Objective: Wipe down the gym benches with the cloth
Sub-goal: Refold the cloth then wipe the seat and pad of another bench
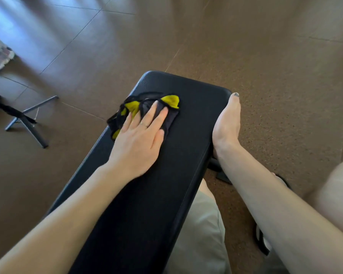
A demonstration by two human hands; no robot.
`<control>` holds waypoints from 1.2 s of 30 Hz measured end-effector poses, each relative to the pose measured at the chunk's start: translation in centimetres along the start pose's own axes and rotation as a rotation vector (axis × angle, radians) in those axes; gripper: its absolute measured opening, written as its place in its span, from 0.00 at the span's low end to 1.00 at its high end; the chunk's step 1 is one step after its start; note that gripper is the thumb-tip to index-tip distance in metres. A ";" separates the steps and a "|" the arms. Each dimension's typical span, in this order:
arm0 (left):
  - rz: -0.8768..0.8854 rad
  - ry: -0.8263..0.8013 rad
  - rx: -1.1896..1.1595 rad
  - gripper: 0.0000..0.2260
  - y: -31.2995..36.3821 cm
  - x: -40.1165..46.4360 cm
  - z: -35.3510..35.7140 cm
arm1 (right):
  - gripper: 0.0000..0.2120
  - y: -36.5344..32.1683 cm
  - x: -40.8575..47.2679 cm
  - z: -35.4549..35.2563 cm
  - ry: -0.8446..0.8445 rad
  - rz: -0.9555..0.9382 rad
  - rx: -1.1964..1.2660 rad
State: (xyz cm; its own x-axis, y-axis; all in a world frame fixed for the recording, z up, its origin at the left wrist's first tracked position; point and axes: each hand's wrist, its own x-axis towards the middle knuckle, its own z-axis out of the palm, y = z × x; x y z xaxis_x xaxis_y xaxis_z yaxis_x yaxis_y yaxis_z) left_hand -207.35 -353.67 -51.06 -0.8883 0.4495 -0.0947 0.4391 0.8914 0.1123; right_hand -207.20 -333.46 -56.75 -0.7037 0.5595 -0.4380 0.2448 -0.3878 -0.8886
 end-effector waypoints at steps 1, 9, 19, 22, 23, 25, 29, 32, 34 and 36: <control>0.008 0.003 -0.007 0.24 0.7 2.4 -0.2 | 0.46 0.0 0.1 -0.1 0.005 0.000 0.005; 0.074 -0.065 0.060 0.24 -0.1 -2.5 -0.3 | 0.43 2.9 3.0 -0.7 -0.034 0.092 0.038; -0.014 -0.031 0.034 0.23 -1.1 2.9 -0.5 | 0.40 0.5 0.8 -0.3 0.005 0.023 -0.009; -0.016 -0.036 0.049 0.24 -0.9 1.6 -0.3 | 0.42 0.8 0.9 -0.4 -0.019 0.038 -0.004; 0.021 -0.037 0.058 0.24 -1.1 -0.6 -0.2 | 0.42 0.8 0.9 -0.4 -0.029 0.042 -0.005; 0.050 -0.047 0.040 0.24 -2.3 -5.1 -0.3 | 0.42 0.9 0.6 -0.4 -0.040 0.050 -0.003; -0.139 -0.039 -0.063 0.24 -5.1 -4.5 -0.8 | 0.43 0.4 -0.1 -0.3 -0.028 0.035 -0.010; -0.317 0.033 -0.178 0.22 -4.5 2.2 -1.1 | 0.44 0.1 -0.3 -0.2 -0.012 0.019 -0.016; -0.357 0.022 -0.201 0.23 -3.9 6.9 -1.5 | 0.40 -0.3 -0.4 -0.1 -0.001 0.023 -0.018; -0.354 0.005 -0.192 0.23 -3.0 10.8 -1.7 | 0.31 -0.3 -0.2 -0.2 0.023 0.028 -0.007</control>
State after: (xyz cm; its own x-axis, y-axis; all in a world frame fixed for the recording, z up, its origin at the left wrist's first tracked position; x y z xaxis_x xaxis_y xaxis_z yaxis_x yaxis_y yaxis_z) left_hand -218.47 -351.55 -50.69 -0.9809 0.1158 -0.1561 0.0730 0.9638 0.2562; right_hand -207.02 -333.25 -56.41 -0.6812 0.5651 -0.4655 0.2685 -0.3988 -0.8769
